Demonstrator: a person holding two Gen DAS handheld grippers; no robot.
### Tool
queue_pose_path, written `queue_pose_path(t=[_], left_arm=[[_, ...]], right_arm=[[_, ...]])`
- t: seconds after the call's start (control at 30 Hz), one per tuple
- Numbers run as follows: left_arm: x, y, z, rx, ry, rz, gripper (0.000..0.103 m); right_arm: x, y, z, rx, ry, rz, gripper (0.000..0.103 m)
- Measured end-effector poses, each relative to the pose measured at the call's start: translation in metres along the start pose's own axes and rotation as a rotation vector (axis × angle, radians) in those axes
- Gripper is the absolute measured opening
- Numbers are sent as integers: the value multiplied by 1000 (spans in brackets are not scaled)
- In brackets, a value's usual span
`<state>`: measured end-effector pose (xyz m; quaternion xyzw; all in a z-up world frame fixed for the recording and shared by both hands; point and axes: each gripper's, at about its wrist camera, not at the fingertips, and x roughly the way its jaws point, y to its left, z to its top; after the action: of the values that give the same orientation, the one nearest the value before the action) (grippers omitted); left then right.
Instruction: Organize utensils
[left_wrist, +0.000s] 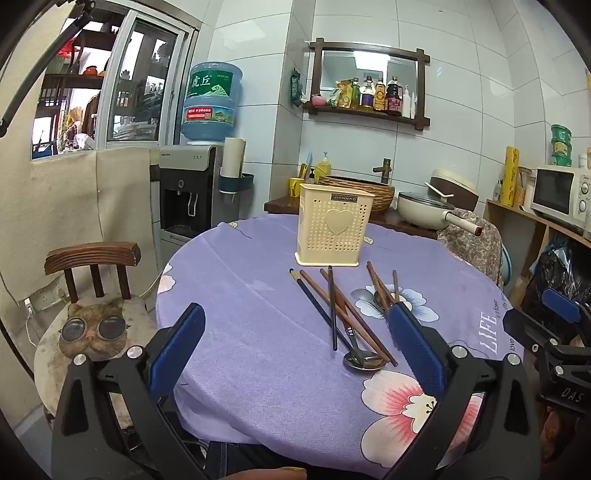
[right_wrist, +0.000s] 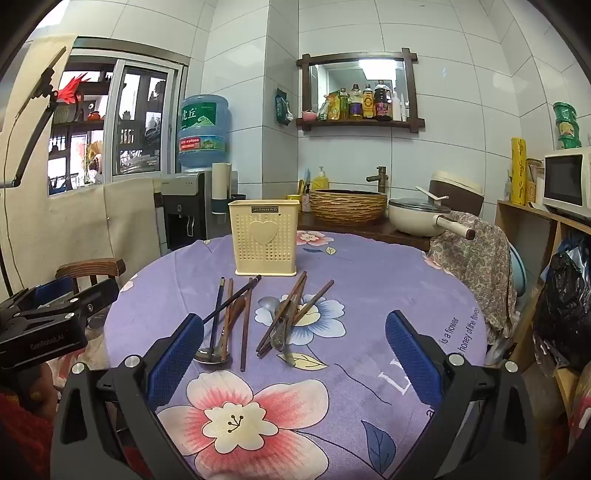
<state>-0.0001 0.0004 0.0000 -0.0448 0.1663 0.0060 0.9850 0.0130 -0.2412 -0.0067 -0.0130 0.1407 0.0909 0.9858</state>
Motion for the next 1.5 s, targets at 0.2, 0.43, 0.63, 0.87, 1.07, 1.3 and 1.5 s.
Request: queue_pose_path(t=[0.2, 0.43, 0.63, 0.87, 1.07, 1.3, 1.5], left_arm=[[0, 0, 0, -1, -2, 0, 98], [1, 0, 0, 0, -4, -5, 98], [0, 4, -1, -1, -2, -6, 98], [5, 6, -1, -4, 6, -3, 98], [6, 7, -1, -4, 5, -3, 98], [7, 7, -2, -3, 6, -3, 98], [11, 11, -3, -3, 9, -6, 98]], right_arm=[[1, 0, -1, 1, 6, -1, 97], [2, 1, 0, -4, 7, -3, 97], [1, 0, 0, -3, 9, -2, 97], [5, -2, -3, -7, 13, -4, 97], [5, -1, -2, -8, 16, -4, 97], [5, -1, -2, -11, 16, -6, 97], [5, -1, -2, -11, 16, -4, 97]])
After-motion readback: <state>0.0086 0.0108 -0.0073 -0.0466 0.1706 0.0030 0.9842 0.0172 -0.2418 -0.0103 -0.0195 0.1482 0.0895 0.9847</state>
